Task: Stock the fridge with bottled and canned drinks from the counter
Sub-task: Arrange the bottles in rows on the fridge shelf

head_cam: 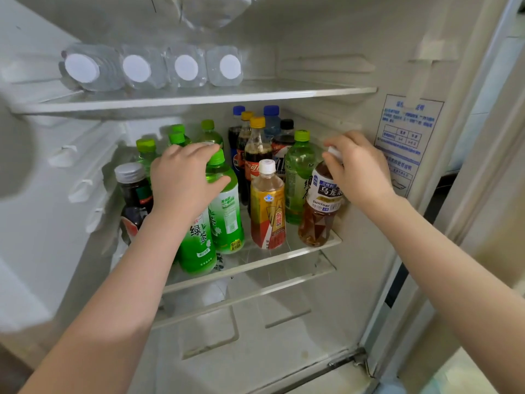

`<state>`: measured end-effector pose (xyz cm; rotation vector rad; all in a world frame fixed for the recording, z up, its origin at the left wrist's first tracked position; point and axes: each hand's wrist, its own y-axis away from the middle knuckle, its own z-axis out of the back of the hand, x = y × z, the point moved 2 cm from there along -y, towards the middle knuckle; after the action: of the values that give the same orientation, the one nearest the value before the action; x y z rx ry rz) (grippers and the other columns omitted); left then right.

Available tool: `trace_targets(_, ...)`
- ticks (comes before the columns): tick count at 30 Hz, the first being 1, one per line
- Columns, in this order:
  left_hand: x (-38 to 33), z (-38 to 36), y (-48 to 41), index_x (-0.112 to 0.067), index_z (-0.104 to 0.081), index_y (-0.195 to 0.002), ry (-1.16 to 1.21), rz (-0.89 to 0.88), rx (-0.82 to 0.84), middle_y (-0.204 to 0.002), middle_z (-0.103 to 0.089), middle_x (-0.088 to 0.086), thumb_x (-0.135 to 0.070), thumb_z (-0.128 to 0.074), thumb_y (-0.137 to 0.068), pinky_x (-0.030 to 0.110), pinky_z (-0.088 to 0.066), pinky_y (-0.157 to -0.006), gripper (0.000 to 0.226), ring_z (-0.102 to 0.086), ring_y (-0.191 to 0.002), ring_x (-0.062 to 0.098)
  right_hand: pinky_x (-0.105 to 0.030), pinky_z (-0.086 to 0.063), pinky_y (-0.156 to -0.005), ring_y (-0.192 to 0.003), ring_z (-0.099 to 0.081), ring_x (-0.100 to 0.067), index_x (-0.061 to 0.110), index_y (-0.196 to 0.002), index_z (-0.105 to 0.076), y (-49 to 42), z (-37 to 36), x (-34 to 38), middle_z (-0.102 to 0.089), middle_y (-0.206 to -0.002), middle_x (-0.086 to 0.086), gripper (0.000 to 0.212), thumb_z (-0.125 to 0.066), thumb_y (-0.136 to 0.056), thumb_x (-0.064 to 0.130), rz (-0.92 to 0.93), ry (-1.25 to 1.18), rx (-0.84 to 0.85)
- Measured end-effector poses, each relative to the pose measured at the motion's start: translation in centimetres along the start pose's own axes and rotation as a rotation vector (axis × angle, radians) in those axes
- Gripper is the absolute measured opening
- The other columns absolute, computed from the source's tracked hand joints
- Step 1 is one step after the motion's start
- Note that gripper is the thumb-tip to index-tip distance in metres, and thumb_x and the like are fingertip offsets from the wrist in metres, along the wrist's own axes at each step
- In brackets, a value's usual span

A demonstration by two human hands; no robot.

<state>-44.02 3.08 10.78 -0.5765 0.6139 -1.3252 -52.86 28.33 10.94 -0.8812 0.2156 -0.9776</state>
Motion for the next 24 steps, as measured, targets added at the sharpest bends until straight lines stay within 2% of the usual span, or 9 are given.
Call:
trace_targets(5, -0.1, 0.1, -0.2, -0.027, -0.057, -0.13, -0.037, -0.015, 0.03, -0.13, -0.061, 0.001, -0.05, -0.067, -0.078, 0.041, -0.047, -0.082, 0.058, -0.054, -0.11, 0.036, -0.028, -0.038, -0.077, -0.102, -0.055, -0.024, 0.02, -0.124, -0.057, 0.4, -1.6, -0.5, -0.06, -0.118, -0.004, 0.035, -0.054, -0.092, 0.033, -0.018, -0.043, -0.037)
trace_targets(8, -0.1, 0.4, -0.5, -0.029, -0.056, -0.13, -0.032, 0.001, 0.08, -0.13, -0.06, 0.002, -0.054, -0.062, -0.079, 0.042, -0.046, -0.085, 0.058, -0.053, -0.115, 0.035, -0.032, -0.04, -0.082, -0.11, -0.051, -0.025, 0.026, -0.134, -0.043, 1.0, -3.2, -1.2, -0.057, -0.122, -0.004, 0.042, -0.049, -0.094, 0.037, -0.068, -0.124, 0.002)
trace_targets(10, -0.1, 0.6, -0.9, -0.031, -0.053, -0.132, -0.036, 0.015, 0.161, -0.133, -0.057, 0.003, -0.058, -0.059, -0.08, 0.043, -0.045, -0.089, 0.059, -0.051, -0.118, 0.034, -0.034, -0.046, -0.085, -0.111, -0.053, -0.022, 0.031, -0.138, -0.034, 1.1, -4.0, -1.6, -0.057, -0.124, -0.002, 0.045, -0.047, -0.094, 0.038, -0.162, -0.257, 0.029)
trace_targets(12, -0.2, 1.0, -1.2, -0.031, -0.053, -0.132, -0.028, 0.023, 0.21, -0.133, -0.056, 0.003, -0.059, -0.057, -0.081, 0.045, -0.043, -0.092, 0.059, -0.051, -0.119, 0.033, -0.036, -0.05, -0.085, -0.109, -0.056, -0.019, 0.033, -0.138, -0.031, 1.0, -4.4, -1.6, -0.058, -0.122, 0.001, 0.048, -0.048, -0.093, 0.039, -0.18, -0.286, 0.041)
trace_targets(16, -2.1, 1.7, -1.9, -0.024, -0.059, -0.125, 0.064, -0.038, 0.087, -0.13, -0.057, 0.004, -0.051, -0.059, -0.083, 0.042, -0.042, -0.093, 0.05, -0.052, -0.116, 0.031, -0.043, -0.052, -0.088, -0.117, -0.052, -0.015, 0.035, -0.14, -0.027, 1.1, -5.0, -0.6, -0.054, -0.13, 0.007, 0.056, -0.051, -0.09, 0.041, -0.122, -0.315, 0.068)
trace_targets(19, -4.5, 1.2, -2.6, -0.022, -0.056, -0.127, 0.238, -0.124, 0.03, -0.127, -0.058, 0.001, -0.041, -0.059, -0.086, 0.032, -0.04, -0.088, 0.045, -0.055, -0.112, 0.022, -0.043, -0.051, -0.091, -0.123, -0.047, -0.017, 0.034, -0.145, -0.017, 1.9, -5.4, -0.6, -0.05, -0.135, 0.005, 0.077, -0.063, -0.084, 0.04, -0.131, -0.296, 0.045)
trace_targets(22, -6.7, -0.3, -4.0, -0.021, -0.053, -0.13, 0.391, -0.161, 0.084, -0.125, -0.058, -0.001, -0.034, -0.059, -0.088, 0.029, -0.044, -0.088, 0.045, -0.056, -0.108, 0.014, -0.04, -0.05, -0.094, -0.125, -0.047, -0.017, 0.036, -0.147, -0.004, 2.9, -6.0, -0.8, -0.047, -0.139, 0.003, 0.107, -0.079, -0.07, 0.037, -0.217, -0.32, 0.04)
trace_targets(24, -7.9, -1.7, -5.3, -0.021, -0.052, -0.131, 0.419, -0.169, 0.137, -0.125, -0.057, -0.001, -0.033, -0.061, -0.088, 0.027, -0.043, -0.088, 0.046, -0.056, -0.107, 0.013, -0.037, -0.048, -0.092, -0.121, -0.051, -0.015, 0.038, -0.145, -0.005, 4.1, -6.9, -1.2, -0.049, -0.138, 0.003, 0.111, -0.082, -0.065, 0.038, -0.329, -0.426, 0.045)
